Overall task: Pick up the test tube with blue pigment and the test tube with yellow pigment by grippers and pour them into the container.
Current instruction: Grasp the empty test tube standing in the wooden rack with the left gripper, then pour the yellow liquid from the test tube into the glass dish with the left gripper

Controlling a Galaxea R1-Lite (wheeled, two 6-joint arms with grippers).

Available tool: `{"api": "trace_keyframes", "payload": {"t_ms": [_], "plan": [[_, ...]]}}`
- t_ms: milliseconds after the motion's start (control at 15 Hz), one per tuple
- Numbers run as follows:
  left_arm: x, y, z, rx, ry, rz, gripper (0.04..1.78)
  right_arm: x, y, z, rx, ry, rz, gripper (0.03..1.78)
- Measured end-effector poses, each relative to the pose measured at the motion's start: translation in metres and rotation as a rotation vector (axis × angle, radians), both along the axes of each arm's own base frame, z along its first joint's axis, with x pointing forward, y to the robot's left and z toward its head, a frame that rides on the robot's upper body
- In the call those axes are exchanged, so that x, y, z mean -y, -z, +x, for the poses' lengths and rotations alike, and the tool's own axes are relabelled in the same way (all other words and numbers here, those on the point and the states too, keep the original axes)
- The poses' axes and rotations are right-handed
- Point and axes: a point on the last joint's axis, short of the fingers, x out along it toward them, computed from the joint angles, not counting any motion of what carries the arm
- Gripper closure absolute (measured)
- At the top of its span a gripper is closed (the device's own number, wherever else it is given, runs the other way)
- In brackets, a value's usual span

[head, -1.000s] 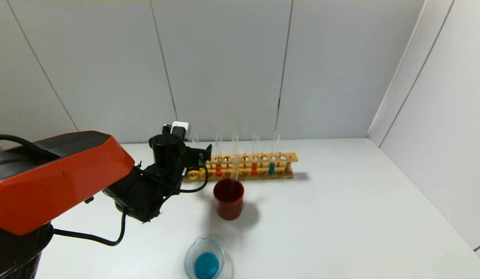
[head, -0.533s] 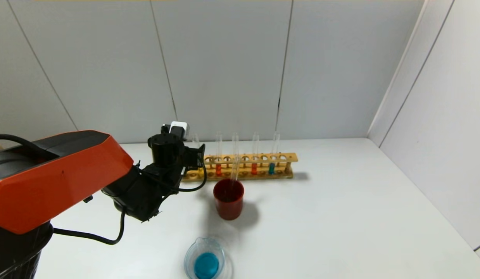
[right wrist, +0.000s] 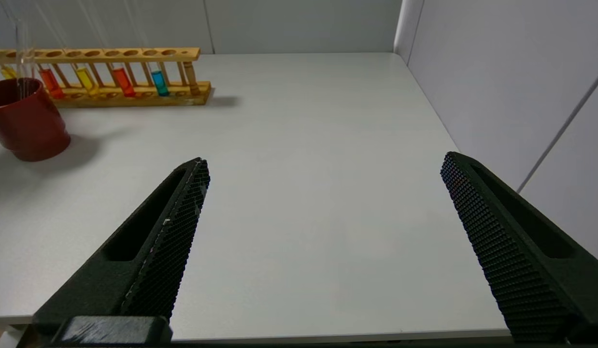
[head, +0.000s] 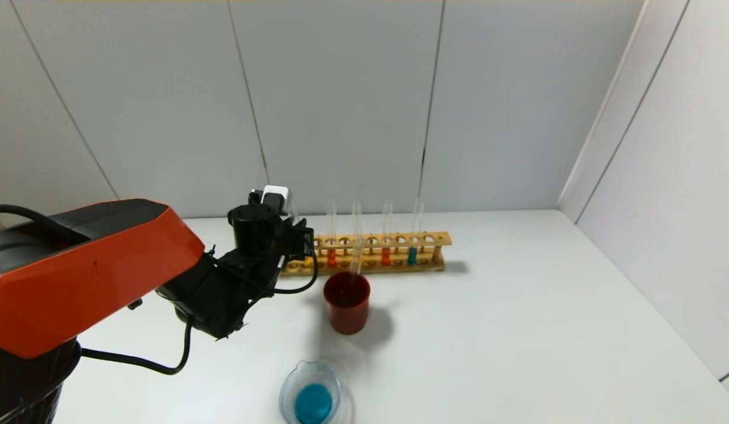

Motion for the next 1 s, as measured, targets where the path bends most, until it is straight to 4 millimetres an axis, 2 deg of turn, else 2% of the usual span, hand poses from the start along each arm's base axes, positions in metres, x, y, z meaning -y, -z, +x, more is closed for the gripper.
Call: {"api": "trace_keyframes", "payload": {"t_ms": [267,467,667,1000], "plan": [[0.000,-0.005,-0.001,0.014,0.001,0.025,1.49,0.000,0.000,0.000,0.000,0.000,0.000,0.06],[0.000,-0.019,-0.001,0.022,0.001,0.031,1.49,0.000,0.000,0.000,0.000,-0.001,0.000,0.06],[-0.001,-0.045,-0.004,0.047,0.002,0.029,1.49,0.000,0.000,0.000,0.000,-0.001,0.000,0.06],[-0.006,-0.102,-0.019,0.105,0.007,0.047,1.49,0.000,0.000,0.000,0.000,0.000,0.000,0.06]]}}
